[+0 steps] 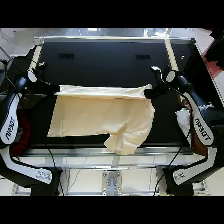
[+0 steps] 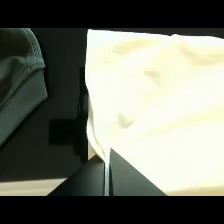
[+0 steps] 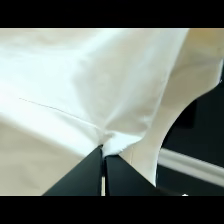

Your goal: Fold the shirts.

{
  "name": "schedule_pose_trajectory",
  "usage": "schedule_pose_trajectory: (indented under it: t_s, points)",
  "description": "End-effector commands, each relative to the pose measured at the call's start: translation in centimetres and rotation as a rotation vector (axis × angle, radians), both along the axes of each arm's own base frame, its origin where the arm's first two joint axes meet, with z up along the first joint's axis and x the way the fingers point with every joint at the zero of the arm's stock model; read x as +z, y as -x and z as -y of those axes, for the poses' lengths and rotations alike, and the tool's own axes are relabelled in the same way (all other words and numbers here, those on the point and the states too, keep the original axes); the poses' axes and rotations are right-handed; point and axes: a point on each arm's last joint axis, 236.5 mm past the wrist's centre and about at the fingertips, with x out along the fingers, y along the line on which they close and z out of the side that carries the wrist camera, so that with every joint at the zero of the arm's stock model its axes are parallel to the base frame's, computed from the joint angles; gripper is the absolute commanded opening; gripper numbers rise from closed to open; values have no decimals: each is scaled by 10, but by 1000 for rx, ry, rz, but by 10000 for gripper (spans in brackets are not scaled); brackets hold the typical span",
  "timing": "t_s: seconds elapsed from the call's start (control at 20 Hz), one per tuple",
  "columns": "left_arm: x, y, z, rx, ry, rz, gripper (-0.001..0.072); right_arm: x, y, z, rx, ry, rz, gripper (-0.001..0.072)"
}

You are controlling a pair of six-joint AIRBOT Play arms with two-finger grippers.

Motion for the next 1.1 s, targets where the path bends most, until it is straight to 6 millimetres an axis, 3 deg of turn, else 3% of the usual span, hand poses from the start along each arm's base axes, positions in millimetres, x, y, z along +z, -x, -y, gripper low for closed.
schedule_pose_trajectory:
  t_s: [0.0, 0.2, 0.25, 0.3, 0.35, 0.4, 0.45, 0.5, 0.6, 0.65, 0.75, 0.8, 0.9, 0.95, 1.05]
  points:
    - [-8, 17, -7, -18, -37, -76, 7, -25, 24, 3, -1, 12, -78, 16]
    - [-14, 32, -4, -23, -26, -141, 8, -33, 31, 2, -2, 8, -103, 17]
    - [-15, 36, -4, -25, -23, -156, 41, -32, 31, 1, -4, 3, -104, 19]
    - [-16, 40, -3, -26, -20, -173, 255, -32, 32, -1, -6, -3, -107, 20]
    - [-17, 44, -1, -27, -13, -191, 567, -30, 34, -1, -12, -8, -114, 37]
    - [-17, 49, 0, -28, -6, -211, 683, -24, 36, -2, -7, -11, -115, 41]
    - [-15, 54, 1, -30, -4, -227, 681, -12, 37, -2, -1, -13, -111, 48]
    - [-10, 55, 1, -27, -2, -226, 629, 4, 38, -2, 6, -15, -99, 95]
    - [13, 52, 2, -17, -4, -171, 592, 59, 39, 5, 27, 3, -23, 113]
    - [33, 51, 3, -14, -3, -127, 592, 89, 42, 7, 28, -1, 22, 161]
    - [80, 51, 0, -6, -18, -20, 592, 148, 58, 14, 9, -8, 111, 459]
    - [105, 54, -4, 5, -28, 35, 592, 172, 73, 20, -11, -10, 135, 465]
    - [146, 68, -23, 56, -47, 140, 592, 199, 105, 35, -46, -7, 156, 465]
    - [157, 83, -37, 106, -53, 176, 592, 203, 118, 41, -72, -7, 167, 465]
    - [150, 126, -65, 238, -49, 190, 592, 188, 148, 51, -150, -19, 156, 465]
